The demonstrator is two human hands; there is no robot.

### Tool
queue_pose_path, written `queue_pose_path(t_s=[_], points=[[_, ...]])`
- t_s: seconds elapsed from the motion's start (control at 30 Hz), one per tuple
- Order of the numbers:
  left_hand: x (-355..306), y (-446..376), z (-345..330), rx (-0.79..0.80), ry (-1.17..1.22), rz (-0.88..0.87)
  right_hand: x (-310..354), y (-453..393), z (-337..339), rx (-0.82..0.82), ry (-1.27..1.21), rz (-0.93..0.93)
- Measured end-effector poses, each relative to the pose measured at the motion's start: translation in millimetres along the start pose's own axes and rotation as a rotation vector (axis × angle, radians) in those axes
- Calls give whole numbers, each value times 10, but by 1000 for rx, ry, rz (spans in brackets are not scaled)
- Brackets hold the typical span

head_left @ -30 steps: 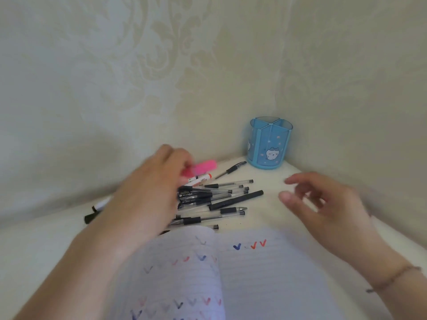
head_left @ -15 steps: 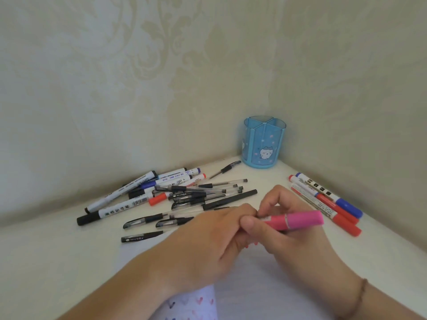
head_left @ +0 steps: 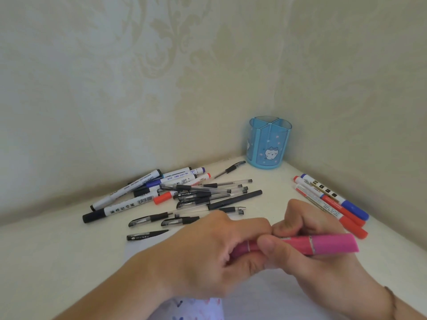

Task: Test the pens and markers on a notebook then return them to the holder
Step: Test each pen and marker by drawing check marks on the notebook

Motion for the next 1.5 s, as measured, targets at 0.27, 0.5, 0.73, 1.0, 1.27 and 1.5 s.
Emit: queue_pose_path(t_s=[0.27, 0.5, 0.73, 1.0, 1.27, 1.5], points=[[93, -40, -99, -166, -184, 69, -106, 7, 5, -253, 141, -102], [-11, -25, -119, -58, -217, -83, -41, 36, -1, -42, 8, -42], [67, -9, -151, 55, 16, 17, 111, 49, -15, 3, 112, 118], [385, 90, -22, -116, -20, 232, -74, -169, 540, -147, -40, -207], [510, 47, -62, -166, -67, 233, -338, -149, 563, -119, 300, -453], [531, 52, -26, -208, -13, 289, -355, -159, 529, -73, 375, -502]])
Point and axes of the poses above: each hand's wrist, its own y-axis away from the middle knuckle, its own z-axis out of the back of the hand, x = y × z, the point moved 5 cm from there along -y, towards the middle knuckle, and after that the axes turned 1 degree about -z, right-handed, at the moved point
